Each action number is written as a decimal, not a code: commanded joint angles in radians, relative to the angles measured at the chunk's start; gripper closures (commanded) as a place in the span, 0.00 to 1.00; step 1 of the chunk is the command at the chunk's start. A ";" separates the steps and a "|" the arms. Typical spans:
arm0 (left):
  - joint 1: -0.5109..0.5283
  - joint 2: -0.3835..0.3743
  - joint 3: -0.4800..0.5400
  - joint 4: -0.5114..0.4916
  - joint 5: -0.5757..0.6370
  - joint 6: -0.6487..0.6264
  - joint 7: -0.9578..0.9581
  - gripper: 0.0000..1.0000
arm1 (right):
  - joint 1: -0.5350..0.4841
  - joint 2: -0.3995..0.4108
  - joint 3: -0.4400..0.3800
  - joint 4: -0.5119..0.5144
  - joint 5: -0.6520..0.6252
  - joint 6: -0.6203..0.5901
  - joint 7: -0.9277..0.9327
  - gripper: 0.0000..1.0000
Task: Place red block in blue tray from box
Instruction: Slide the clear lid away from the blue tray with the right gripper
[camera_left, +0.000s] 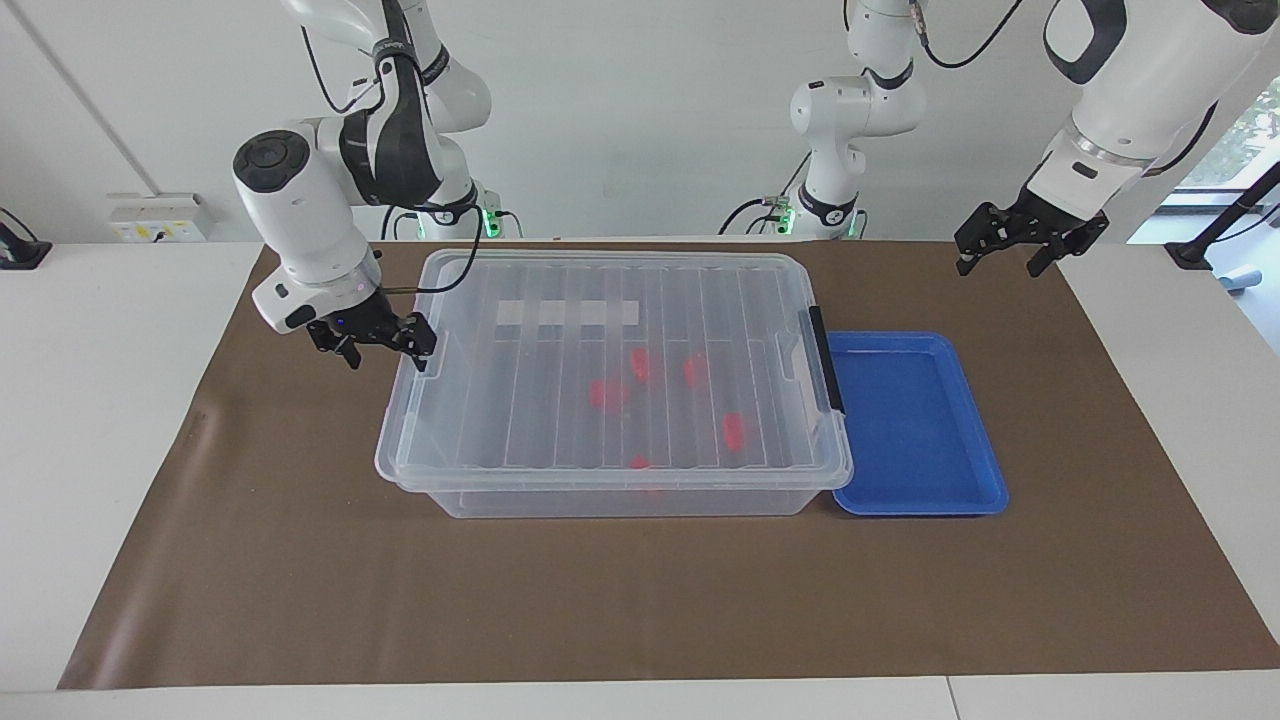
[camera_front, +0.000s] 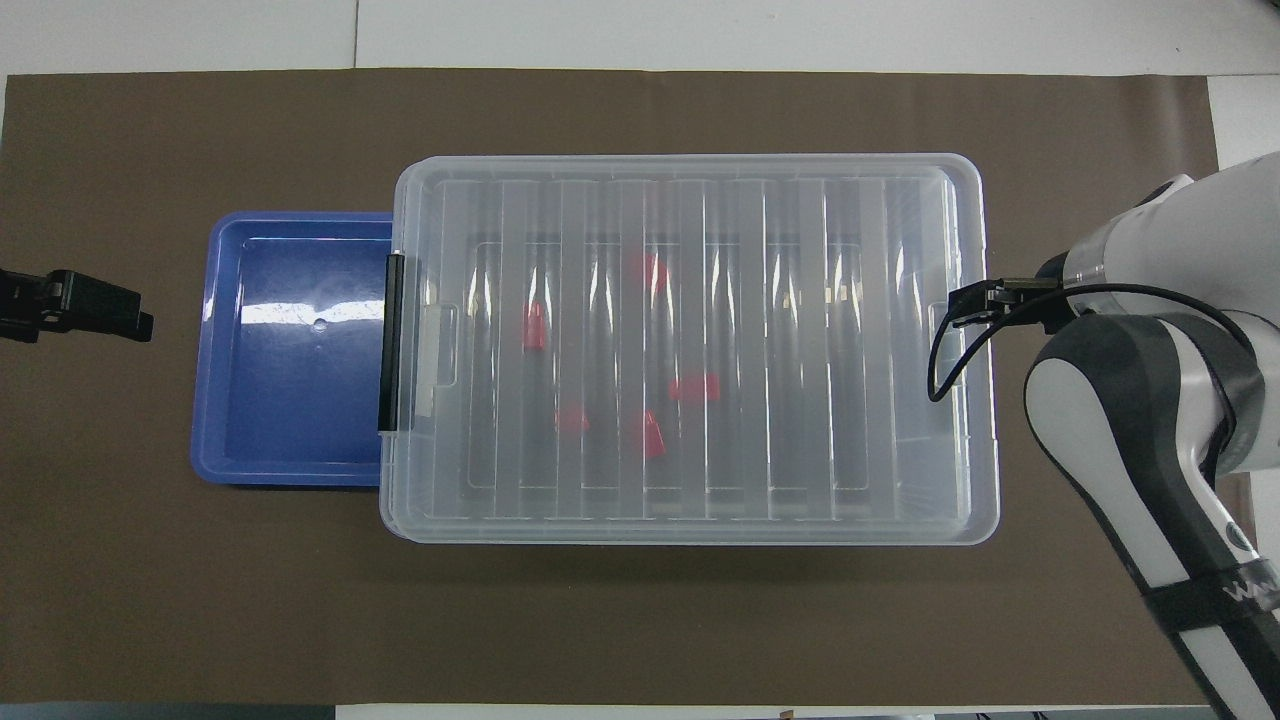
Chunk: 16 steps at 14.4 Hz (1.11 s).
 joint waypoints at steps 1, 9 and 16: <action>-0.003 -0.022 0.004 -0.024 -0.008 0.008 -0.012 0.00 | -0.046 -0.040 0.004 -0.052 0.014 0.027 -0.070 0.00; -0.003 -0.022 0.004 -0.024 -0.008 0.008 -0.012 0.00 | -0.137 -0.038 0.003 -0.049 0.014 0.028 -0.221 0.00; -0.003 -0.022 0.004 -0.024 -0.008 0.008 -0.012 0.00 | -0.216 -0.035 0.001 -0.048 0.011 0.031 -0.348 0.00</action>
